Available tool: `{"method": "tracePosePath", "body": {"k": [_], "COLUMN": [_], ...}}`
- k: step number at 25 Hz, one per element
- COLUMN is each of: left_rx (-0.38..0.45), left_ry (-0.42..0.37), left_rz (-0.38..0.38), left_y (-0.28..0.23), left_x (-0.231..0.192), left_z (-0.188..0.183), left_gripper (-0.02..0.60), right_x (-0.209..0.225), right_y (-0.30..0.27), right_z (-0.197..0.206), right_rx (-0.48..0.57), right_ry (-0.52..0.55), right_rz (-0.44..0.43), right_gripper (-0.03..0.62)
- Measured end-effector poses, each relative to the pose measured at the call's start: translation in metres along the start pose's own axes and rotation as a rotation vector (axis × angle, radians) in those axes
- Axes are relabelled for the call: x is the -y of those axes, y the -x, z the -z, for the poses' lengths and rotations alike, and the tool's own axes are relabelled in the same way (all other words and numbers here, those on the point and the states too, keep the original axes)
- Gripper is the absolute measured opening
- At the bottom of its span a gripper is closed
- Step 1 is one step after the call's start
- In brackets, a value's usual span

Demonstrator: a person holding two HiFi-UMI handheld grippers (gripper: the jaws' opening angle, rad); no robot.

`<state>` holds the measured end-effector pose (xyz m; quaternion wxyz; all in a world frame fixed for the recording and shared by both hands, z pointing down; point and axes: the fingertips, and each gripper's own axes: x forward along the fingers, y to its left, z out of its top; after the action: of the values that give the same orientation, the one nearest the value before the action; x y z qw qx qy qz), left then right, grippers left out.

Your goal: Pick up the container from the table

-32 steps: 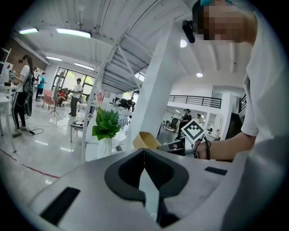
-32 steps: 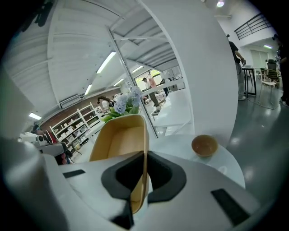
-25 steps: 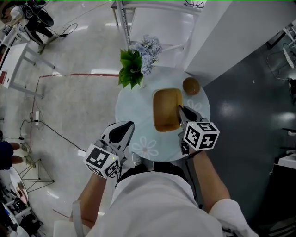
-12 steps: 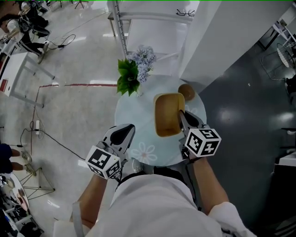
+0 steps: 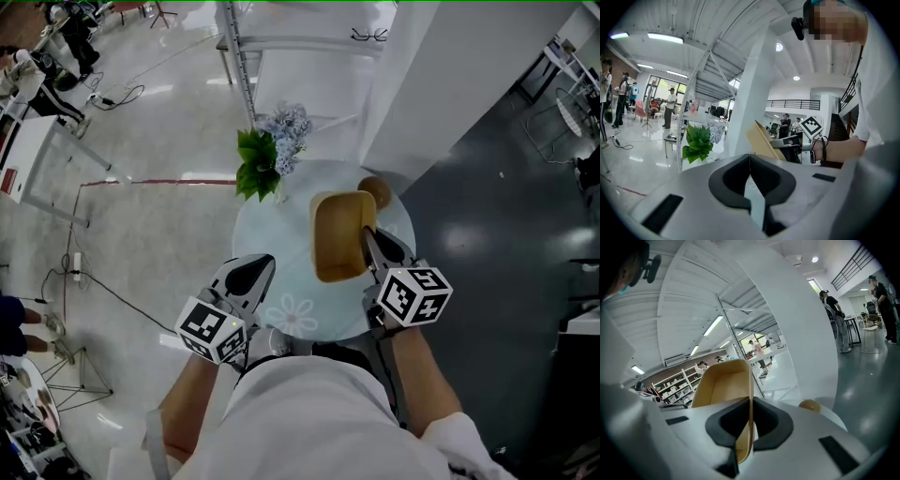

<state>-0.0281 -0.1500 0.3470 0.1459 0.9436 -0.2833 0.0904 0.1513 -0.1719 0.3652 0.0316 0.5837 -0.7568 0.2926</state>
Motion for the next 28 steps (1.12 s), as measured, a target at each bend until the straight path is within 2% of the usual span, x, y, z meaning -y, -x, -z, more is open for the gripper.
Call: {"method": "tracePosePath", "body": {"k": [13, 28], "left_rx": [-0.006, -0.013], "left_ry": [-0.005, -0.002], "left_rz": [0.021, 0.007], "left_y": [-0.006, 0.001], "left_x": [0.006, 0.008], "left_z": [0.002, 0.006], "left_gripper": [0.021, 0.021], "right_x": [0.003, -0.003], "right_y": [0.010, 0.010], "right_z": [0.005, 0.014], "right_rx": [0.003, -0.018], "right_ry": [0.002, 0.018], "right_rz": [-0.004, -0.034], "right_gripper": [0.031, 0.028]}}
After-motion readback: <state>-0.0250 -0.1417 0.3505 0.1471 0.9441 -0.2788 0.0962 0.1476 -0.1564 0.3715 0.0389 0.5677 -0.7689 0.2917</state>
